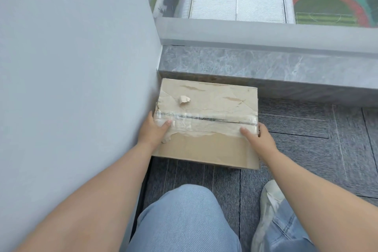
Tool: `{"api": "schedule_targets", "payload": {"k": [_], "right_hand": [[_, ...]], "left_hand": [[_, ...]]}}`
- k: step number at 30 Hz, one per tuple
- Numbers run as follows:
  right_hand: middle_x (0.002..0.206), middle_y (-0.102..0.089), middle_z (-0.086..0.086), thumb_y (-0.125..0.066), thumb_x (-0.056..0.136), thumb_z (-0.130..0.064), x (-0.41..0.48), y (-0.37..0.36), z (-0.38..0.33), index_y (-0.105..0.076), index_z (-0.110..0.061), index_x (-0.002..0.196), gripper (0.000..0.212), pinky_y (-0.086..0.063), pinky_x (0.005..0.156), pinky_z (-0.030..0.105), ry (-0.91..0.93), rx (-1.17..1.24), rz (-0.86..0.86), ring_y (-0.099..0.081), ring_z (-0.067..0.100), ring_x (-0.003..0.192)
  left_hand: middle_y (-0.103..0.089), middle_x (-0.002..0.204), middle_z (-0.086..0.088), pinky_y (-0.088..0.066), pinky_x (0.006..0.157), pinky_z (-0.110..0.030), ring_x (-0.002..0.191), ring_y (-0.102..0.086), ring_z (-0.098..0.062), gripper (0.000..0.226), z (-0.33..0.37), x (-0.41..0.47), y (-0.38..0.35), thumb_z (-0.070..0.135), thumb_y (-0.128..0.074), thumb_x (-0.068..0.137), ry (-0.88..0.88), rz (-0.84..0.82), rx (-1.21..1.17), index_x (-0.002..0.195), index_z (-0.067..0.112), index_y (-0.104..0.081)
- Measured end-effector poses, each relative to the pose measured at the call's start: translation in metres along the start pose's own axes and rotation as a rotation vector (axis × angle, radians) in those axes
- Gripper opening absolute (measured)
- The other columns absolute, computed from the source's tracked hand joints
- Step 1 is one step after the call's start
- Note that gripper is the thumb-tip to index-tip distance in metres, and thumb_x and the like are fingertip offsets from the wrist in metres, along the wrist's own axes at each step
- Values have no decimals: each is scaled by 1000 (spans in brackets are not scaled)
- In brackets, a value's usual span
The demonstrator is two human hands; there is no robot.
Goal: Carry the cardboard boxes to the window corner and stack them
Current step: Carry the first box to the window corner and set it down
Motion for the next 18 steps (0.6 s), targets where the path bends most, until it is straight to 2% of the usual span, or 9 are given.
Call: {"api": "schedule_targets", "payload": {"k": [2, 4, 6, 9, 12, 15, 18], "right_hand": [[133, -51, 6, -62, 83, -48, -9, 2, 8, -32, -20, 141, 72, -46, 95, 45, -27, -25, -12, -54, 28, 112], [133, -51, 11, -59, 84, -51, -16, 2, 17, -30, -17, 140, 72, -46, 94, 45, -64, -85, 23, -54, 30, 110], [129, -51, 14, -56, 88, -46, -18, -2, 15, -29, -13, 137, 64, -44, 86, 39, -43, -139, 49, -52, 29, 102], [128, -52, 16, -52, 91, -38, -11, -10, -2, -27, -13, 139, 60, -38, 79, 34, 23, -178, 78, -51, 31, 103], [128, -52, 16, -51, 91, -38, 0, -16, -15, -26, -16, 141, 60, -39, 82, 35, 72, -175, 98, -51, 34, 111], [129, -52, 14, -51, 91, -38, 10, -19, -16, -26, -18, 141, 59, -43, 93, 42, 55, -151, 100, -50, 35, 113], [130, -51, 13, -51, 91, -40, 16, -22, -13, -25, -20, 141, 59, -42, 94, 44, 45, -131, 106, -50, 35, 115]], "left_hand": [[-56, 130, -9, -44, 96, -35, 117, -54, -27, 67, -16, -11, 1, 45, -67, 78, 93, 27, -35, 129, 8, -44], [-60, 123, -9, -43, 86, -29, 110, -57, -27, 57, -29, -23, -1, 43, -67, 80, 142, 32, -60, 122, 8, -49], [-63, 112, -4, -40, 78, -25, 99, -59, -22, 43, -36, -31, -5, 39, -65, 83, 152, 17, -116, 115, 12, -55], [-63, 103, -1, -45, 81, -29, 94, -58, -19, 35, -39, -29, -2, 38, -64, 84, 127, 47, -198, 111, 17, -58], [-64, 106, -2, -44, 83, -28, 97, -59, -19, 37, -38, -19, 1, 37, -64, 84, 78, 79, -205, 114, 16, -58], [-63, 103, 2, -43, 81, -25, 94, -58, -17, 44, -28, -8, 1, 40, -68, 80, 23, 88, -178, 115, 16, -57], [-65, 103, 0, -45, 80, -25, 93, -60, -17, 44, -24, 2, 2, 38, -71, 78, 40, 122, -218, 114, 15, -59]]}}
Point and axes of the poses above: each hand's wrist, its own x-axis towards the middle knuckle, its own y-axis out of the back of the hand, z = x × y, the point moved 6 cm from there along x, towards the middle knuckle
